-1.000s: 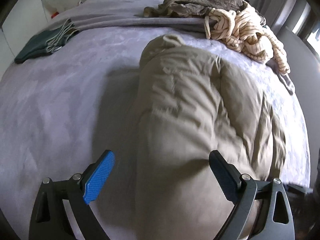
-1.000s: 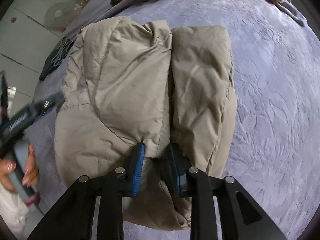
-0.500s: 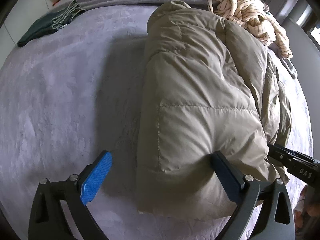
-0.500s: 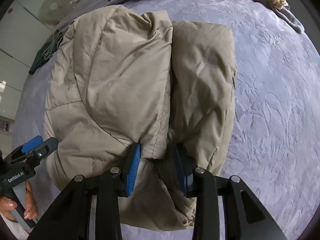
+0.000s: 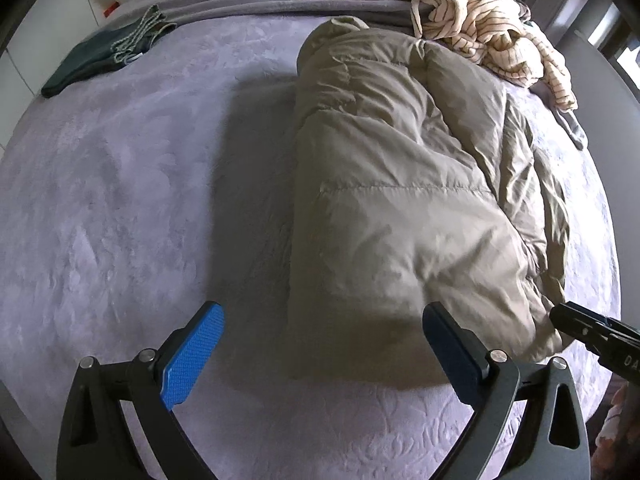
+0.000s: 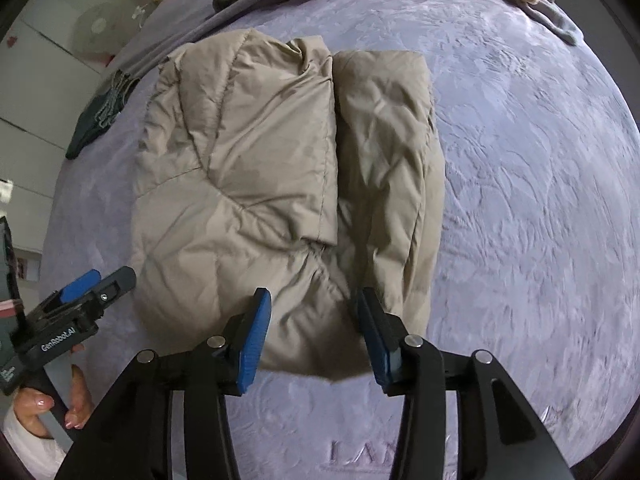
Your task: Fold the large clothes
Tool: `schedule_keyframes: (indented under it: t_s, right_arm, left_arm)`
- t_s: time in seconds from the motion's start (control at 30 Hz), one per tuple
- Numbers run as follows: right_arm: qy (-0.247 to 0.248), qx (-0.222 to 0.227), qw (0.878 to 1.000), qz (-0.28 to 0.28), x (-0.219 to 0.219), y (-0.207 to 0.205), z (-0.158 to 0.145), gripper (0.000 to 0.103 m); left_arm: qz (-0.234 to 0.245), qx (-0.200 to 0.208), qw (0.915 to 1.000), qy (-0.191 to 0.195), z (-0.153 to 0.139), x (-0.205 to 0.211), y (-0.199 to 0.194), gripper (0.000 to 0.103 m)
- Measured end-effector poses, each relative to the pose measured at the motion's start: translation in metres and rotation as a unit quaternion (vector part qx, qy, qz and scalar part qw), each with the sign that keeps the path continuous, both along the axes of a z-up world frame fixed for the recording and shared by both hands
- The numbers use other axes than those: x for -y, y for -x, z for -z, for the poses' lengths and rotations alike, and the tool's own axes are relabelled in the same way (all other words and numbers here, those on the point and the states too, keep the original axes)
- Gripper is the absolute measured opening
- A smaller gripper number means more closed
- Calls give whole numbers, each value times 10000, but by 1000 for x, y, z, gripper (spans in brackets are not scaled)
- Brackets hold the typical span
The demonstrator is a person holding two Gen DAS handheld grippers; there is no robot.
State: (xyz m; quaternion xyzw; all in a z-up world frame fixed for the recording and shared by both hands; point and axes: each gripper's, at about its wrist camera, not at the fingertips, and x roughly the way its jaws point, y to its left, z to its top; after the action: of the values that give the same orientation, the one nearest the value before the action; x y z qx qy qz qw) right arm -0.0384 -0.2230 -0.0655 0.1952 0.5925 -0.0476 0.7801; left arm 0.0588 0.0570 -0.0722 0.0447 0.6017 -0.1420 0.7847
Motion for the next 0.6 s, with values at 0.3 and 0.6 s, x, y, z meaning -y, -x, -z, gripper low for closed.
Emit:
schedule_keyframes:
  t_s: [0.3,0.6]
  right_arm:
    - [31,168,9994,304,-15,26,-28,60]
    - [645,832,9939,330,-34,44,-83,86]
  left_arm:
    - [221,419,9989,1,-38,-14,21,102]
    - [93,1043,9944,-153,-93,-21,46,102]
